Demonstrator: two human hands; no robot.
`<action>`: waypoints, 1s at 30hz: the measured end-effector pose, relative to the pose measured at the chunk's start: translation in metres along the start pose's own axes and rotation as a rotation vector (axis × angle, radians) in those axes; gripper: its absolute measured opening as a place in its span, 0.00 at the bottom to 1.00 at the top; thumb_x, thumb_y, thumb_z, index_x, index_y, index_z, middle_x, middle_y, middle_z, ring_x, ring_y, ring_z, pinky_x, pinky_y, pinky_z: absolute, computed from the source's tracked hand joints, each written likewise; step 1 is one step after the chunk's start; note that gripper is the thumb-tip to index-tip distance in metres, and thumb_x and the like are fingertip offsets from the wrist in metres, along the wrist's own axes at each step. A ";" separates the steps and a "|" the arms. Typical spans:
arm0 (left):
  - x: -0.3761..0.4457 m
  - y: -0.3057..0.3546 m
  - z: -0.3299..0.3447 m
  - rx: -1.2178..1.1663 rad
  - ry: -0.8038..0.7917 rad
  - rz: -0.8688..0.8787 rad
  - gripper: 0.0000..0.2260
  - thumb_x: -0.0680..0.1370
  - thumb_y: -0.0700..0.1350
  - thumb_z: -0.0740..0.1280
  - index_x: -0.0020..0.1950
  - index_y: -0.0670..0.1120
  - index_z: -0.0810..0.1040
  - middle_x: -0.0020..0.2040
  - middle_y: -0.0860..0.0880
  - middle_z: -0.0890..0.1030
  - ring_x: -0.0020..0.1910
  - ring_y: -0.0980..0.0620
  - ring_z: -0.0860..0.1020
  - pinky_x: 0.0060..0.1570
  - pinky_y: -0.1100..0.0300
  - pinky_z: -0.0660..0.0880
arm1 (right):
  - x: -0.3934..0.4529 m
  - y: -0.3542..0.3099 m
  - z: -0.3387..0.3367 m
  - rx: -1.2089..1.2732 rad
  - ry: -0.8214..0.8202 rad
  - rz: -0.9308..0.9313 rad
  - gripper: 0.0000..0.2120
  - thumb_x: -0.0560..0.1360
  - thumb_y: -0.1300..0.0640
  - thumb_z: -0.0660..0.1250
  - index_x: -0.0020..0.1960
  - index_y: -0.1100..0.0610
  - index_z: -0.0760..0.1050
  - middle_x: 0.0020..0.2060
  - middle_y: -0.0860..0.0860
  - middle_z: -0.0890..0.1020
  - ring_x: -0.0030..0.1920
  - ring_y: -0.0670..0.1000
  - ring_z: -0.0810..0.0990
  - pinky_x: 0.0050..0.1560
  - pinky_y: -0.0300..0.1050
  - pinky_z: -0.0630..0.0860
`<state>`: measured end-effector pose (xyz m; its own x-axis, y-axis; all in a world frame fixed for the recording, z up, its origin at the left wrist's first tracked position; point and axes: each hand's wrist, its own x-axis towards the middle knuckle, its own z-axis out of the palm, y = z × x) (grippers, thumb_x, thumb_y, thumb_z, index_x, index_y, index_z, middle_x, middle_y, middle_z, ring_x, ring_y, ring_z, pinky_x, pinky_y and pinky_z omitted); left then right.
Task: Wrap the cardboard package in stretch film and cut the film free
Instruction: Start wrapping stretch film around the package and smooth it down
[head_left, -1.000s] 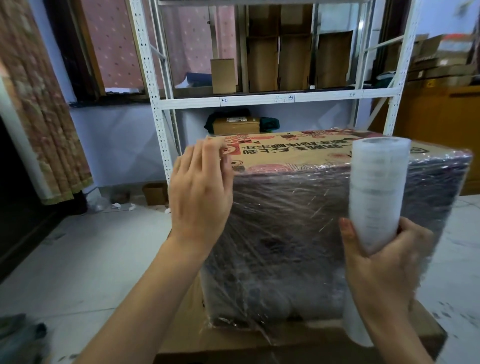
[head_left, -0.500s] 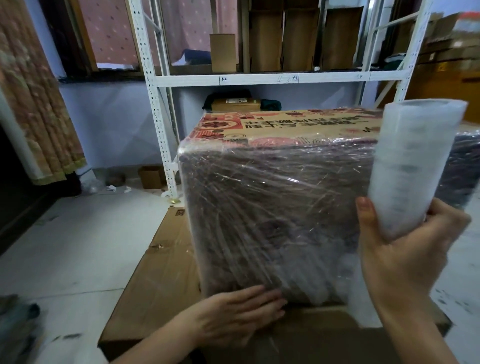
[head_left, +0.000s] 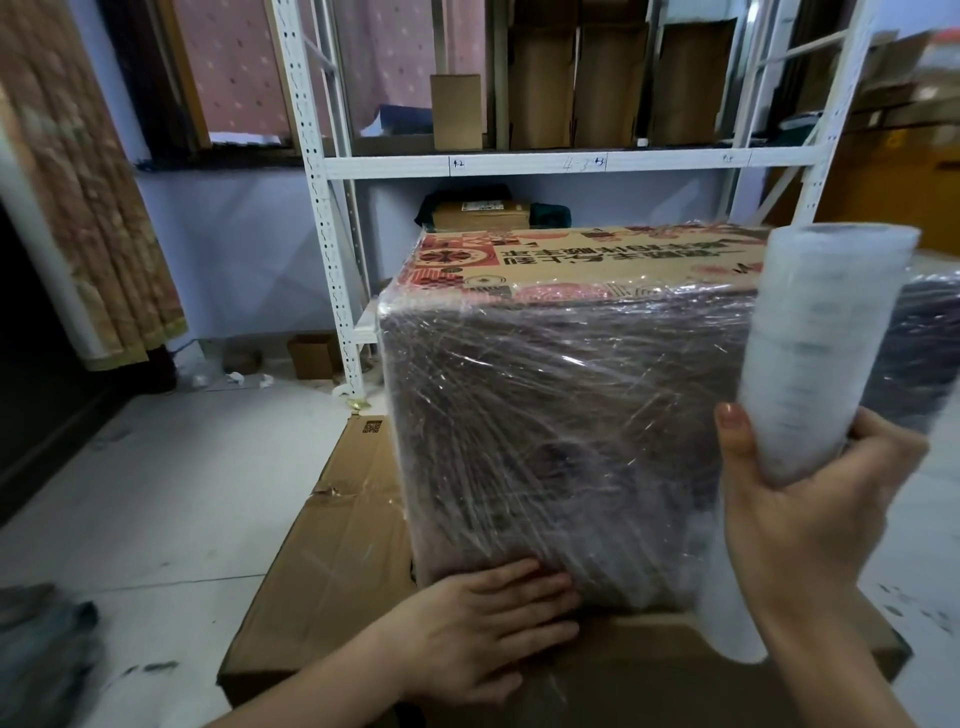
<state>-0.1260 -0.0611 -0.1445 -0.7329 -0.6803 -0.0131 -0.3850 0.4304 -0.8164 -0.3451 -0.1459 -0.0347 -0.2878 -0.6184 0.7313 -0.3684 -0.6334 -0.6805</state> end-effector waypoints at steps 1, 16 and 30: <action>0.000 0.003 -0.007 -0.017 0.022 0.031 0.21 0.82 0.55 0.47 0.75 0.56 0.64 0.75 0.56 0.64 0.76 0.56 0.55 0.76 0.58 0.46 | 0.000 0.001 0.000 0.003 -0.003 0.001 0.27 0.68 0.36 0.64 0.54 0.52 0.57 0.55 0.64 0.69 0.50 0.59 0.75 0.44 0.60 0.75; 0.006 -0.050 -0.006 0.274 0.182 -0.353 0.30 0.79 0.49 0.53 0.77 0.37 0.50 0.78 0.37 0.44 0.77 0.40 0.46 0.75 0.44 0.38 | 0.004 0.011 0.002 0.006 -0.021 0.027 0.34 0.67 0.37 0.67 0.58 0.61 0.61 0.55 0.62 0.68 0.49 0.42 0.67 0.43 0.55 0.75; 0.012 -0.009 -0.023 0.217 0.107 -0.134 0.28 0.79 0.55 0.54 0.76 0.41 0.60 0.76 0.43 0.60 0.75 0.42 0.55 0.75 0.45 0.42 | 0.002 0.014 0.001 0.034 -0.077 0.052 0.28 0.67 0.32 0.66 0.54 0.47 0.58 0.55 0.58 0.71 0.49 0.53 0.77 0.35 0.47 0.78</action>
<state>-0.1442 -0.0598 -0.1236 -0.7431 -0.6509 0.1553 -0.3619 0.1957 -0.9114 -0.3502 -0.1566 -0.0428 -0.2361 -0.6842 0.6900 -0.3241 -0.6140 -0.7197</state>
